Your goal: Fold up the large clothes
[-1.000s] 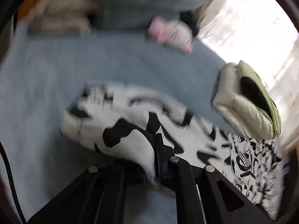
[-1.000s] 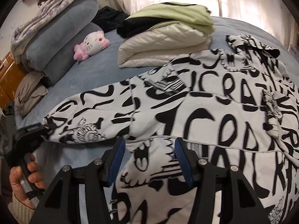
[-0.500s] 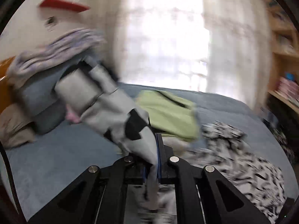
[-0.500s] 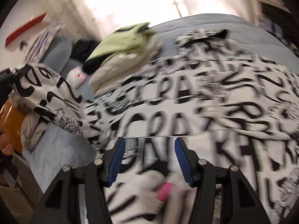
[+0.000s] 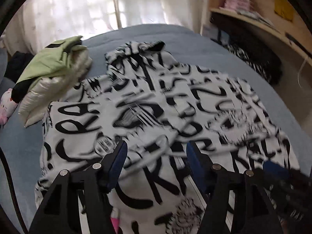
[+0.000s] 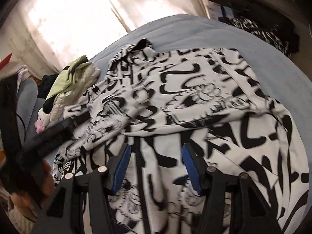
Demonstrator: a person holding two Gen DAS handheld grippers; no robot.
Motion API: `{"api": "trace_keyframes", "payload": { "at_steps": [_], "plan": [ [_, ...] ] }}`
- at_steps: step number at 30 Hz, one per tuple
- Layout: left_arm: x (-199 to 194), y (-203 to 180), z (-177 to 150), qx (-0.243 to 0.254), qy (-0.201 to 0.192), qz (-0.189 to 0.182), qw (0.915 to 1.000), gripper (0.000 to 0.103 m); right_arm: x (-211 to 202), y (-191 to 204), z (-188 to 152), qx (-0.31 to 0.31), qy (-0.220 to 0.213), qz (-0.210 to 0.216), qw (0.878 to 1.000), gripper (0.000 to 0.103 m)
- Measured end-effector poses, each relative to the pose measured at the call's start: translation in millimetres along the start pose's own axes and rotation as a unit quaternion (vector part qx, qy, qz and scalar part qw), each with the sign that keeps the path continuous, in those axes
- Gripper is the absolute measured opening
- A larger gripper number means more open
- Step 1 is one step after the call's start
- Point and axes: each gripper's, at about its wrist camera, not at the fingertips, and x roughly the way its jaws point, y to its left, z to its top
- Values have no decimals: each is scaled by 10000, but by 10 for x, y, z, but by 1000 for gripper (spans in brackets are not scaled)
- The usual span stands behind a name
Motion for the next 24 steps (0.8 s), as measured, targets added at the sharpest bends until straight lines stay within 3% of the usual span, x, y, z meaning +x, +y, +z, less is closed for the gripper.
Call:
{"api": "trace_keyframes", "payload": {
  "at_steps": [4, 8, 13, 18, 24],
  "plan": [
    [-167, -66, -115, 125, -90, 78, 9999, 67, 25, -46, -11, 51, 88, 137, 9999, 57],
    [-399, 106, -300, -12, -157, 174, 9997, 70, -3, 31, -67, -8, 167, 350, 9992, 62],
    [-531, 536, -500, -525, -50, 282, 9982, 71, 16, 143, 0, -38, 296, 526, 9982, 63],
    [-638, 1015, -602, -1068, 38, 511, 9930, 71, 109, 231, 294, -2, 340, 677, 9971, 63],
    [-605, 1649, -638, -1574, -41, 1017, 9823, 71, 604, 326, 661, -73, 565, 619, 9965, 63]
  ]
}}
